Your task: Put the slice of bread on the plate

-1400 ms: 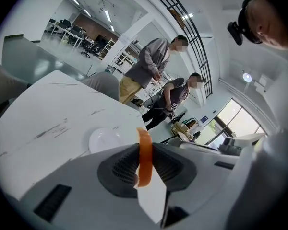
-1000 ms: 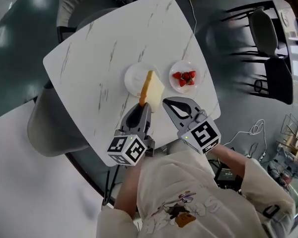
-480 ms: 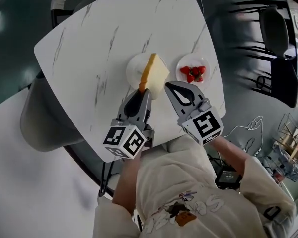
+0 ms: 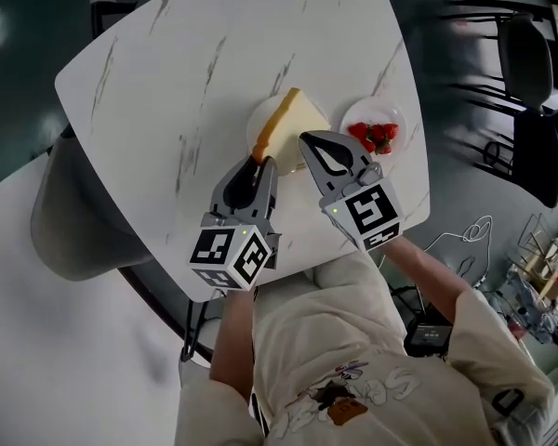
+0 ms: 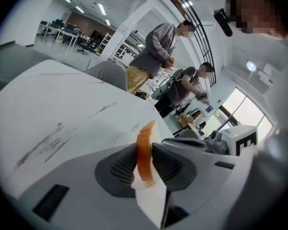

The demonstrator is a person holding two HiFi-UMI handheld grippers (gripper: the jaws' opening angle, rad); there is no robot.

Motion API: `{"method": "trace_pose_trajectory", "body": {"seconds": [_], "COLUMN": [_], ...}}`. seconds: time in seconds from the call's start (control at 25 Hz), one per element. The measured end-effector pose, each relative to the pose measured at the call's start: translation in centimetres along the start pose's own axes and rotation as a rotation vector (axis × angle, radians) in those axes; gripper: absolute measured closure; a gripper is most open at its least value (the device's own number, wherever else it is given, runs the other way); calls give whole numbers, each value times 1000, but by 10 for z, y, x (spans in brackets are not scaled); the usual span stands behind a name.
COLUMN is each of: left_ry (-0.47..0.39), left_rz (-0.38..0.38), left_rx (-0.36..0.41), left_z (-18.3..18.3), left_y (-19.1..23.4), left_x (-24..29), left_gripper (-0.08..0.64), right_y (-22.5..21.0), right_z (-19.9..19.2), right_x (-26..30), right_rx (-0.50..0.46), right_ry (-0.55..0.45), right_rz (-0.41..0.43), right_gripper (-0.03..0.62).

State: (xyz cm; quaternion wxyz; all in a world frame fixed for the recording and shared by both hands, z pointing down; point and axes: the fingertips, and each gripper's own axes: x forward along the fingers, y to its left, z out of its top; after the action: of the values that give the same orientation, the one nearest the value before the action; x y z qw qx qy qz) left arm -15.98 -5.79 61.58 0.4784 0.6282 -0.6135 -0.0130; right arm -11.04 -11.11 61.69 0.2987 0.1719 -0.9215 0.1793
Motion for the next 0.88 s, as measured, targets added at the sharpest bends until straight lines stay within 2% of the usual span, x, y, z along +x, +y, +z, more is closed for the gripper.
{"method": "trace_pose_trajectory", "body": {"seconds": [0.12,0.2,0.32,0.64,0.88], "left_ry": [28,27,10,-15,-37], "left_rz": [70,105,142,127,129], "left_rx": [77,96,99,98,130], "left_z": [-5,-7,-6,-1,4], "left_y": [9,13,19,9,-8], "left_x": [1,-1,-6,-12,-21], "left_gripper": [463,400,385,385,387], "right_y": [-3,-4,-4,-3,2], "right_z": [-14,-21,-32,-25,-6], "right_x": [10,14,16,2,-17], "right_rx": [29,30,36,42,36], "right_ry": [35,58,89,58,-6], "right_rz": [3,0,-2,3,-15], "right_gripper": [597,597,597,597,597]}}
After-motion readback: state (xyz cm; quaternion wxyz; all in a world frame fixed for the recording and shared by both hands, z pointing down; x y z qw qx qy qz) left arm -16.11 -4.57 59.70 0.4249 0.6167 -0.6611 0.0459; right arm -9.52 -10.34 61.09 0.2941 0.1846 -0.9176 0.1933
